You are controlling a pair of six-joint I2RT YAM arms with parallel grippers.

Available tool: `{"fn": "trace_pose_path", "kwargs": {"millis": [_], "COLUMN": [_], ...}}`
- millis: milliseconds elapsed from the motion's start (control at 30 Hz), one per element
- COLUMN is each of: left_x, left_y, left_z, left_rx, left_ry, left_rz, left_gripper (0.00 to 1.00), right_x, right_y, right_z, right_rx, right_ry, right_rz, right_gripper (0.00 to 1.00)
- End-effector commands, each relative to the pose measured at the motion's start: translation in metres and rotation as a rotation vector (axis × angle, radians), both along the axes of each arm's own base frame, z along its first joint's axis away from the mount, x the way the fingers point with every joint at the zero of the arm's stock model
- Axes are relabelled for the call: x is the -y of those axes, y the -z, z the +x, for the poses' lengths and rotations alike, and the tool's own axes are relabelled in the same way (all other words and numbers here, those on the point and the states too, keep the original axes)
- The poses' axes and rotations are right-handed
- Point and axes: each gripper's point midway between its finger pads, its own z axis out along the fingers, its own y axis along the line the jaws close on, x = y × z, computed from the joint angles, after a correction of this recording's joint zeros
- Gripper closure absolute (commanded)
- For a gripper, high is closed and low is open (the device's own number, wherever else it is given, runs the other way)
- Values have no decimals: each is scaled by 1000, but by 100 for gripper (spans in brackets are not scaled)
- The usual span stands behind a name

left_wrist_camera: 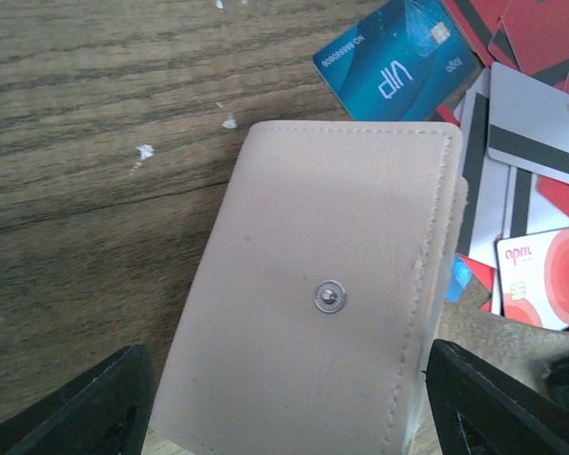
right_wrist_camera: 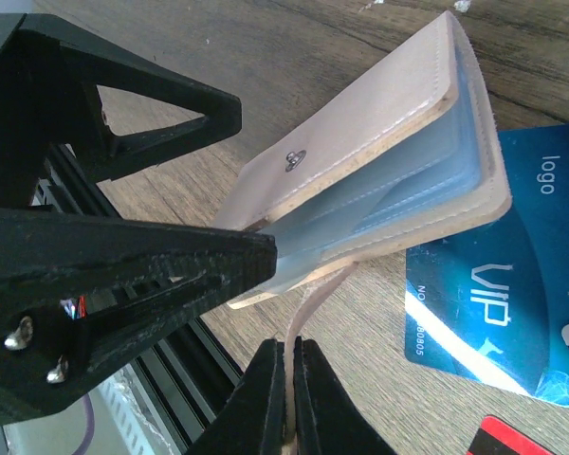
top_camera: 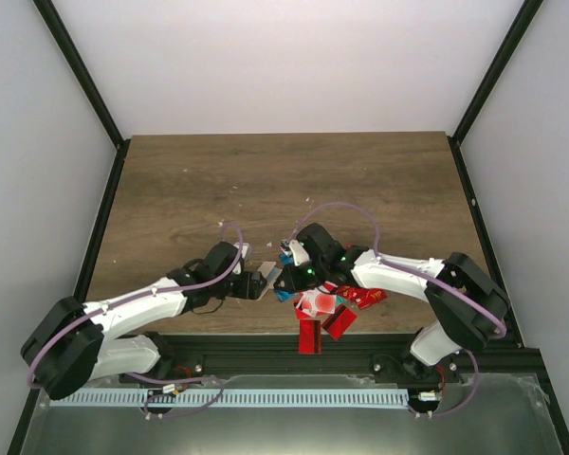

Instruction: Put the credit cards into the card holder

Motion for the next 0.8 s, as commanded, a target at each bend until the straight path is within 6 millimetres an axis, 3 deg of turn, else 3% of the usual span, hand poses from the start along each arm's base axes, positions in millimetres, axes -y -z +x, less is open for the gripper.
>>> {"fn": "trace_pose_path", "kwargs": {"millis": [0, 333, 500, 600, 733, 767], "left_x": [-3, -34, -36, -28, -24, -26], "left_y": [-6, -10, -3, 1, 0, -2], "left_z": [14, 33, 39, 41, 41, 41], "left_rx": [60, 127, 125, 116, 117, 117], "left_ry": [-35, -203, -218, -188, -178, -188], "left_rz": [32, 143, 165, 148, 125, 127], "left_gripper": [20, 31, 38, 55, 94, 96], "right_x": [-4, 3, 3, 3, 6, 7], "right_y": [-17, -8, 0, 3, 10, 12], "right_z": [5, 0, -1, -1, 4, 6], "right_rx": [30, 22, 8, 6, 1, -2], "right_ry": [0, -2, -9, -13, 4, 10], "right_rz": [26, -2, -17, -23, -52, -61], "right_gripper": [99, 99, 99, 99, 99, 99]}}
